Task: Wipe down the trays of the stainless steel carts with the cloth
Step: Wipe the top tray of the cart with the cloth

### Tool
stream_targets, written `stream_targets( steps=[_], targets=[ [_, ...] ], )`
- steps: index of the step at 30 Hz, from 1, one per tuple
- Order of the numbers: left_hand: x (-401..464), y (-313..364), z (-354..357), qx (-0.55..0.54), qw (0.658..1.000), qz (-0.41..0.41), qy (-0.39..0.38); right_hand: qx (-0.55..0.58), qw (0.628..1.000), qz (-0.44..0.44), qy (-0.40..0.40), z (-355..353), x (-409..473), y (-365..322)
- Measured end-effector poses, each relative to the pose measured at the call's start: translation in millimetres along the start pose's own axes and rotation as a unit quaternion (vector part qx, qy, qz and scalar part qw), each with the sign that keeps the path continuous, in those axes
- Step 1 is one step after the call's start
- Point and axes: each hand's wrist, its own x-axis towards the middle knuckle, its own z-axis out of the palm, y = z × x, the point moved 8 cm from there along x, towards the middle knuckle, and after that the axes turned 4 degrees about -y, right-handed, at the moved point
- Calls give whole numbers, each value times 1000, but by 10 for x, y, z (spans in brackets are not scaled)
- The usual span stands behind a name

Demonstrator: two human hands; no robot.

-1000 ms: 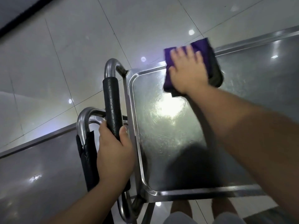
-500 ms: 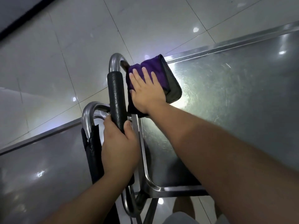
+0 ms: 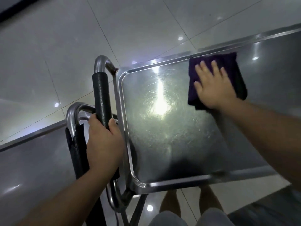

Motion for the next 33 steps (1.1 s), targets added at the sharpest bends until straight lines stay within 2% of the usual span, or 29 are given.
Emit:
stream_targets(
  steps=[4, 8, 11, 15, 19, 23, 28, 33],
  targets=[
    [-16, 18, -18, 9, 1000, -5, 2, -30, 995, -92, -30, 459, -968, -401],
    [-44, 36, -24, 15, 1000, -8, 0, -59, 987, -140, -41, 866, -1885, -213],
    [-47, 49, -12, 17, 1000, -1, -4, -65, 990, -122, -40, 930, -2258, 241],
    [-53, 53, -9, 28, 999, 22, -7, -46, 997, -50, -37, 870, -2367, 662],
    [-94, 158, -77, 124, 989, 63, 48, -52, 997, -41, -35, 912, -2349, 664],
    [-189, 327, -32, 220, 960, 166, 42, -48, 997, -40, -43, 932, -2329, 687],
    [-378, 422, 291, 349, 898, 265, -30, -32, 998, -50, -32, 929, -2333, 666],
    [-841, 738, 1205, 269, 918, 245, -158, -8, 997, -63, -34, 922, -2335, 660]
  ],
)
